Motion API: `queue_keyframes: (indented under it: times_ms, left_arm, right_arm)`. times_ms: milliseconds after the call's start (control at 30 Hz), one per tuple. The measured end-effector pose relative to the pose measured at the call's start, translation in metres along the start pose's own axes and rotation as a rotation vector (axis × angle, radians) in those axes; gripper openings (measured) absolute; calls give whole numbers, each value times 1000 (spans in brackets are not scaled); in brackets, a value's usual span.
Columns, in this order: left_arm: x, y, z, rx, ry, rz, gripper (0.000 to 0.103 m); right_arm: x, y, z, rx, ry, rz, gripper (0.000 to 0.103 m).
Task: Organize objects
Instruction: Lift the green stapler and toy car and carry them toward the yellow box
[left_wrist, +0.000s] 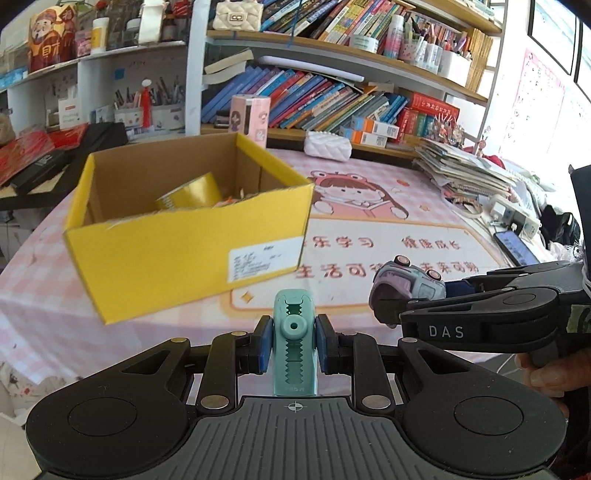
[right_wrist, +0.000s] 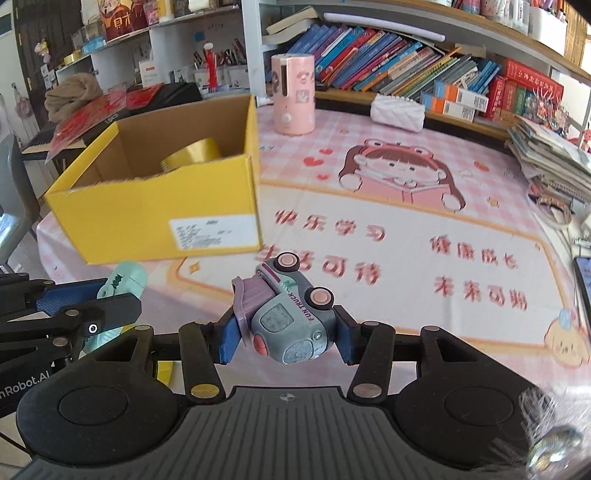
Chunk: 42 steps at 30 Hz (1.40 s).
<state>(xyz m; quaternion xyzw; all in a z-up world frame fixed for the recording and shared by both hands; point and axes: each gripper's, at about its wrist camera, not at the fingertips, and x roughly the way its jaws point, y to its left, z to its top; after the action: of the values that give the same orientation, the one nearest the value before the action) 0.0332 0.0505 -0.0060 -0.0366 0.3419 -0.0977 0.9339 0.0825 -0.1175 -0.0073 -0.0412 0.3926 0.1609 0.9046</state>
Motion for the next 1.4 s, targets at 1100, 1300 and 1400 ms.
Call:
queue_keyframes:
  times_ms: [1100,1300,1400]
  left_arm:
    - [-37,33,4,-57,-122,36,23]
    - [-31,43,30,-67,-173,79,23]
    - [-25,50,47,-72,-204,105,23]
  right_arm:
    - [-18,49,-1,-93,-35,45,48]
    - [-9,43,27,-81,-70,70,48]
    - [-4,42,51,-71,-113,89,48]
